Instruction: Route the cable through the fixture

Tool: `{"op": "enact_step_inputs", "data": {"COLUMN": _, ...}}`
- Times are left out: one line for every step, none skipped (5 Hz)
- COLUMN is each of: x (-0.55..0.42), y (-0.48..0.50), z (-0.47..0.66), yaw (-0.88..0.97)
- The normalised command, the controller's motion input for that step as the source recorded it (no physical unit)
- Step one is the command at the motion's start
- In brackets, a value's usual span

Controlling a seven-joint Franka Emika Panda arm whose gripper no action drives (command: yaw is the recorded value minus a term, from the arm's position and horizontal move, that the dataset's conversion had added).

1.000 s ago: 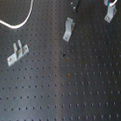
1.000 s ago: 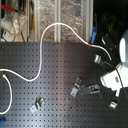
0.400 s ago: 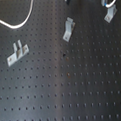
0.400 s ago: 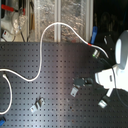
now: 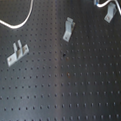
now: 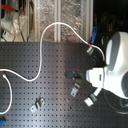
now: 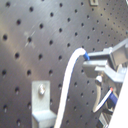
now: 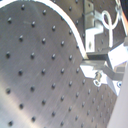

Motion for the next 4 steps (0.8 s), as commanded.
{"op": "enact_step_inputs", "data": {"x": -0.420, "y": 0.462, "z": -0.19, "yaw": 0.29}}
{"op": "enact_step_inputs", "data": {"x": -0.126, "y": 0.166, "z": 0.00, "yaw": 0.00}}
{"op": "enact_step_inputs", "data": {"x": -0.033, "y": -0.249, "z": 0.03, "yaw": -0.21}}
{"op": "enact_step_inputs", "data": {"x": -0.043, "y": -0.510, "z": 0.00, "yaw": -0.50}}
